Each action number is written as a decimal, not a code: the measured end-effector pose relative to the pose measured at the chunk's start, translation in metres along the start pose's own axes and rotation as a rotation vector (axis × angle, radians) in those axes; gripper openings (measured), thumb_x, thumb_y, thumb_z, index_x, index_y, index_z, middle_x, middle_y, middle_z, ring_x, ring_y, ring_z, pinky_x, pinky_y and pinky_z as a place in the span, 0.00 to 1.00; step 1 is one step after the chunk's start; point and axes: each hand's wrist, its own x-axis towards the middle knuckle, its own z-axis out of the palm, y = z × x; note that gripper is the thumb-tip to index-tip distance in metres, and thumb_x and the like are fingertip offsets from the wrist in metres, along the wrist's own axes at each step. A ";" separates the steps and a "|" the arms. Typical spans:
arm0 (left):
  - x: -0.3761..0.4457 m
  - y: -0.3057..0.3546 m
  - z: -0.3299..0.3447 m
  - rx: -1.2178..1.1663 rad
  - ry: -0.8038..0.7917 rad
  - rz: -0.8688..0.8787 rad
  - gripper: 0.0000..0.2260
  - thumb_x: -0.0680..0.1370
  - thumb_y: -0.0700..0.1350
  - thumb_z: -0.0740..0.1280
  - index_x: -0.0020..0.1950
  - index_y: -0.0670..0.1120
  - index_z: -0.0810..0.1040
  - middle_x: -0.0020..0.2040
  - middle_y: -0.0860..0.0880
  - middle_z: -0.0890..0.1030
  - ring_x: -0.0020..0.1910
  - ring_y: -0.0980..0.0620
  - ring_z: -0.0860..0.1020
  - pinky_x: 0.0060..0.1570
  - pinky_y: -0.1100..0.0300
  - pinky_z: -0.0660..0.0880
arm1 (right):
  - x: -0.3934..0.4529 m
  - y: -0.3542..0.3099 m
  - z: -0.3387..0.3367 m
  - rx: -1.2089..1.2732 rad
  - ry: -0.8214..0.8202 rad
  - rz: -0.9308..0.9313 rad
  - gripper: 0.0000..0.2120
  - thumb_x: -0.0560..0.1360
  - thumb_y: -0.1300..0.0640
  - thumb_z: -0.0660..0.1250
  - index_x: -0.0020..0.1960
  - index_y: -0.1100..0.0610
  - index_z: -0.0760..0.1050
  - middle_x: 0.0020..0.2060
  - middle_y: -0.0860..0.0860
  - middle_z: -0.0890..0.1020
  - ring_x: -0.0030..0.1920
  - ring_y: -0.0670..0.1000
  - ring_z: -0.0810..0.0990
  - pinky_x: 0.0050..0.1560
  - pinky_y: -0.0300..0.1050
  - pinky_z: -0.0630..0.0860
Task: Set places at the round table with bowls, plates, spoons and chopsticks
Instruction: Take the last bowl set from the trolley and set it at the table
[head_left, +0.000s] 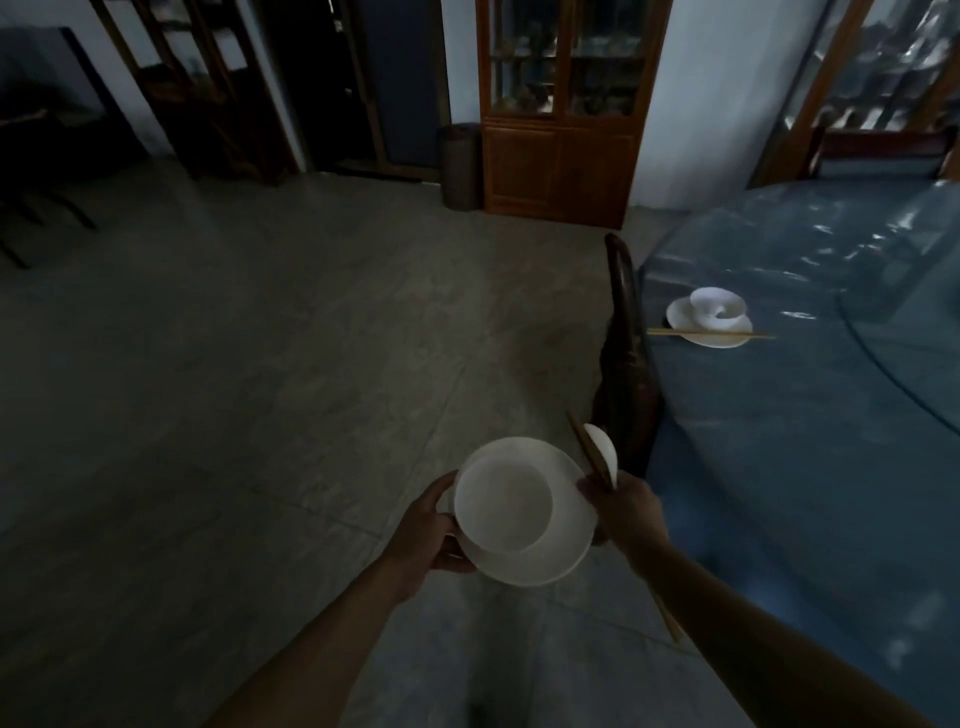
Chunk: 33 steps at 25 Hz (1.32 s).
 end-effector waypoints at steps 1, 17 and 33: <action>0.016 0.011 -0.008 0.016 0.001 -0.003 0.25 0.76 0.38 0.62 0.68 0.61 0.72 0.52 0.43 0.84 0.40 0.40 0.85 0.34 0.51 0.81 | 0.014 -0.010 0.008 0.021 0.007 0.001 0.09 0.76 0.50 0.68 0.53 0.52 0.78 0.42 0.53 0.83 0.40 0.53 0.84 0.41 0.54 0.83; 0.283 0.201 -0.048 0.021 0.021 0.044 0.20 0.78 0.40 0.65 0.59 0.65 0.77 0.50 0.44 0.85 0.42 0.40 0.85 0.36 0.49 0.81 | 0.298 -0.184 0.055 0.044 0.047 -0.019 0.04 0.74 0.49 0.70 0.46 0.48 0.79 0.35 0.47 0.81 0.34 0.45 0.80 0.30 0.39 0.74; 0.574 0.382 -0.004 0.094 -0.099 -0.008 0.22 0.78 0.37 0.62 0.60 0.64 0.78 0.45 0.47 0.87 0.39 0.41 0.85 0.35 0.49 0.81 | 0.584 -0.296 0.027 0.139 0.169 0.078 0.11 0.74 0.50 0.71 0.53 0.54 0.80 0.39 0.50 0.82 0.38 0.48 0.81 0.37 0.43 0.77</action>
